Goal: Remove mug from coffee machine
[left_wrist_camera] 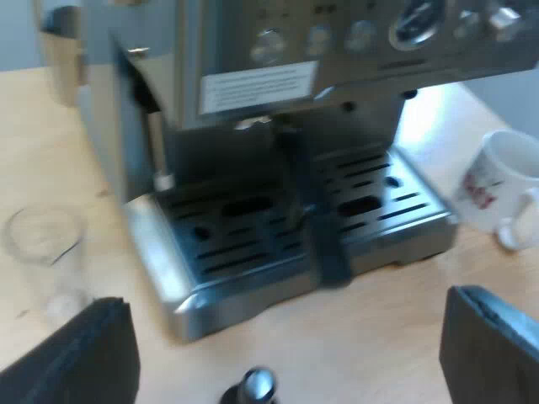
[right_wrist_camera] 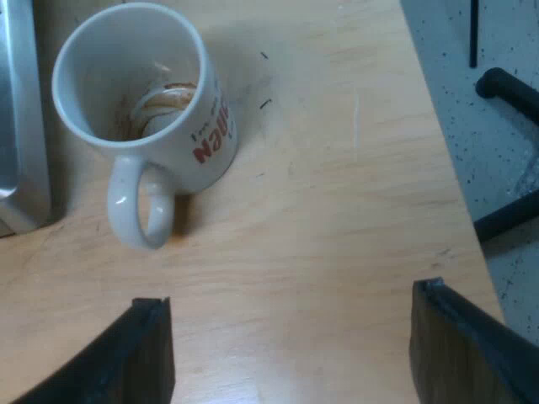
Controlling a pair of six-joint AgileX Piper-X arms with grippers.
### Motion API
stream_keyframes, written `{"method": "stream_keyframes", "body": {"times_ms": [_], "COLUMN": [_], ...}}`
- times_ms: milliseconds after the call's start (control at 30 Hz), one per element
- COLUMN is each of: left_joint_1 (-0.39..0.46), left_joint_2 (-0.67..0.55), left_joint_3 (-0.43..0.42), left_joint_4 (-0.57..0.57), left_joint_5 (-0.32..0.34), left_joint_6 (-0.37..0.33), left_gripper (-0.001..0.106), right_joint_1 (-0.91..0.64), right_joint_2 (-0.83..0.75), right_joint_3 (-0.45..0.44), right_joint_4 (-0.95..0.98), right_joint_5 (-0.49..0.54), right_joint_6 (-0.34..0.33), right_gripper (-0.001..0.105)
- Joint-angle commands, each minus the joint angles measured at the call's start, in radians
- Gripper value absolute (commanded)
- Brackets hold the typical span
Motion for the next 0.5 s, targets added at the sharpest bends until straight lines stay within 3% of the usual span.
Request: {"method": "stream_keyframes", "body": {"times_ms": [33,333,500], "left_joint_1": [0.002,0.002,0.002], "left_joint_2": [-0.022,-0.137,-0.226], "left_joint_3": [-0.007,-0.007,-0.007], "left_joint_4": [0.035,0.108,0.114], "left_joint_5": [-0.036,-0.042,-0.123], "left_joint_6": [-0.009,0.0,0.0], "left_gripper": [0.079,0.079,0.079], "right_joint_1": [-0.023,-0.024,-0.024], "right_joint_2": [-0.037,-0.209,-0.375], "right_joint_3": [-0.008,-0.008,-0.001], "right_joint_4": [0.011,0.011,0.011], "right_joint_5": [-0.013,-0.001,-0.001], "right_joint_6": [-0.021,-0.097,-0.104], "right_gripper": [0.062,0.062,0.062]}}
